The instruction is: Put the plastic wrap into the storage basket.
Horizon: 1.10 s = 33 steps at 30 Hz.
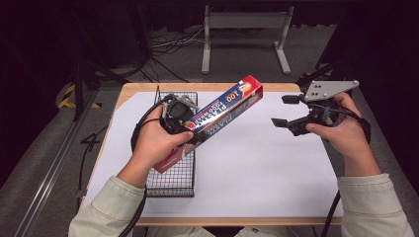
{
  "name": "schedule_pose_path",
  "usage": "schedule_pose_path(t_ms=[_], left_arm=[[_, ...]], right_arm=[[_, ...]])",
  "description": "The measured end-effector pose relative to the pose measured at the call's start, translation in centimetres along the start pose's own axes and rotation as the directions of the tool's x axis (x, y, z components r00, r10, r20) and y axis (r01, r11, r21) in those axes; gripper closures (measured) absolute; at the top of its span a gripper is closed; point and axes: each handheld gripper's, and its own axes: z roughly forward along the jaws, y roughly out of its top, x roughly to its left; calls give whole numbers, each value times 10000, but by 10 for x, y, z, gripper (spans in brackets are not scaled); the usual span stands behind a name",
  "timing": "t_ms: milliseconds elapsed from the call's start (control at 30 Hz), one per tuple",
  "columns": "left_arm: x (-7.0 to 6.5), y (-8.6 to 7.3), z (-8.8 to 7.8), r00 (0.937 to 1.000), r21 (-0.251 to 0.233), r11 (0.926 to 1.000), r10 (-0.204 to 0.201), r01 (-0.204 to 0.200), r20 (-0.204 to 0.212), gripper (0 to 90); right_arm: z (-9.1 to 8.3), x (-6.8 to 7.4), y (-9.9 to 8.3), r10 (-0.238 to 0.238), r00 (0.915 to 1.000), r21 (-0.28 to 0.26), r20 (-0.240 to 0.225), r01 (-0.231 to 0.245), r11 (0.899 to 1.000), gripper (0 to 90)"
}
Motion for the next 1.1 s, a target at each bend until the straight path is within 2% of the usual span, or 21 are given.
schedule_pose_path(t_ms=[67,233,300,400,500,533,667,800,867,900,967,1000,1033,1100], left_arm=[[3,-2,-4,9994,-69,9995,-298,297,-157,408],[6,-6,-10,9942,-148,9964,-838,830,-676,407],[10,-9,-12,9915,-274,9937,-1101,1085,-693,407],[12,-10,-14,9892,-304,9928,-1184,1162,-868,406],[18,-14,-17,9829,-435,9878,-1530,1493,-1023,406],[18,-14,-17,9829,-435,9878,-1530,1493,-1023,406],[22,-19,-18,9695,-621,9812,-1903,1827,-1545,405],[25,-24,-18,9520,-861,9671,-2511,2392,-1752,405],[26,-26,-18,9435,-878,9613,-2733,2610,-1872,405],[27,-26,-19,9372,-883,9576,-2866,2741,-1988,405],[28,-28,-19,9283,-969,9524,-3037,2892,-2146,404],[30,-29,-19,9254,-1009,9481,-3166,3016,-2083,405],[30,-29,-19,9254,-1009,9481,-3166,3016,-2083,405],[34,-32,-19,9222,-1127,9422,-3326,3156,-1972,404]], right_arm=[[2,-2,-4,-1,9996,112,278,-2,9999,233],[8,-5,-16,248,9987,166,448,-255,9995,228],[12,-7,-28,592,9966,-2,572,-593,9982,228],[16,-7,-38,755,9946,12,707,-757,9971,221],[20,-8,-48,887,9923,128,861,-901,9958,216],[20,-8,-48,887,9923,128,861,-901,9958,216],[23,-9,-59,986,9893,155,1074,-1008,9948,216],[25,-10,-68,1106,9862,139,1232,-1132,9935,217],[24,-10,-73,1263,9834,0,1303,-1274,9919,217],[25,-11,-75,1334,9827,-21,1285,-1342,9909,218],[26,-11,-77,1344,9819,91,1338,-1368,9906,218],[27,-11,-79,1410,9810,103,1330,-1436,9896,223],[29,-10,-79,1418,9814,145,1295,-1449,9893,223],[32,-9,-79,1331,9818,291,1359,-1382,9900,223]])
